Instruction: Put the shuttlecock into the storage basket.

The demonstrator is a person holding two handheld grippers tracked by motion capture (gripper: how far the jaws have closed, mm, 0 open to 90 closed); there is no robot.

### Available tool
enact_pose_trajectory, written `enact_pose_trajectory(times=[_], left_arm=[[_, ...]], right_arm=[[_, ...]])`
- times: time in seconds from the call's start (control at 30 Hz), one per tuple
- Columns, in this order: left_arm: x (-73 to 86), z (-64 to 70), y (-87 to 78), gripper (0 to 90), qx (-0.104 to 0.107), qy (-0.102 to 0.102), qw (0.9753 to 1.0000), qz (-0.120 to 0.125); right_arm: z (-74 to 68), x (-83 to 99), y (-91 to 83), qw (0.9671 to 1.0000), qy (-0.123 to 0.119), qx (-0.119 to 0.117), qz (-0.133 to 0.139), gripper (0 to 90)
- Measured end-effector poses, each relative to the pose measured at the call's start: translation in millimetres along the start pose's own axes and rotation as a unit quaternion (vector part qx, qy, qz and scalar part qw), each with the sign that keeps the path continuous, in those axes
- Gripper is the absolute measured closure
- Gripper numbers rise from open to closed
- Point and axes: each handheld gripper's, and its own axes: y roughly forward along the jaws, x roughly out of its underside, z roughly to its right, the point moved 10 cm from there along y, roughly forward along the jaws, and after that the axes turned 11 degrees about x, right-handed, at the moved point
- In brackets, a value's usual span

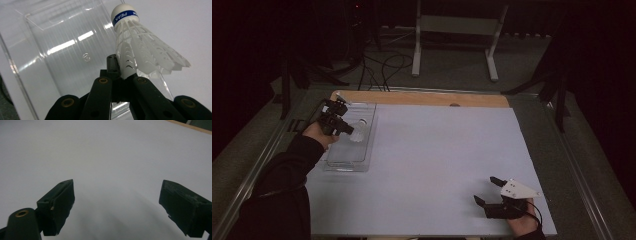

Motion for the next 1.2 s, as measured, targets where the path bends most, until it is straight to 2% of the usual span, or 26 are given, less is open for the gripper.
enact_pose_trajectory(times=[0.6, 1.2], left_arm=[[10.9, -5.6, 25.4, 90.0, 0.016, -0.003, 0.9997, -0.017], [19.7, -9.0, 44.4, 89.9, 0.005, -0.009, 0.9985, -0.054]], right_arm=[[0.1, 1.3, 0.4, 1.0000, -0.002, 0.000, -0.003, 12.8], [0.4, 1.6, -0.1, 1.0000, -0.002, 0.000, -0.003, 12.8]])
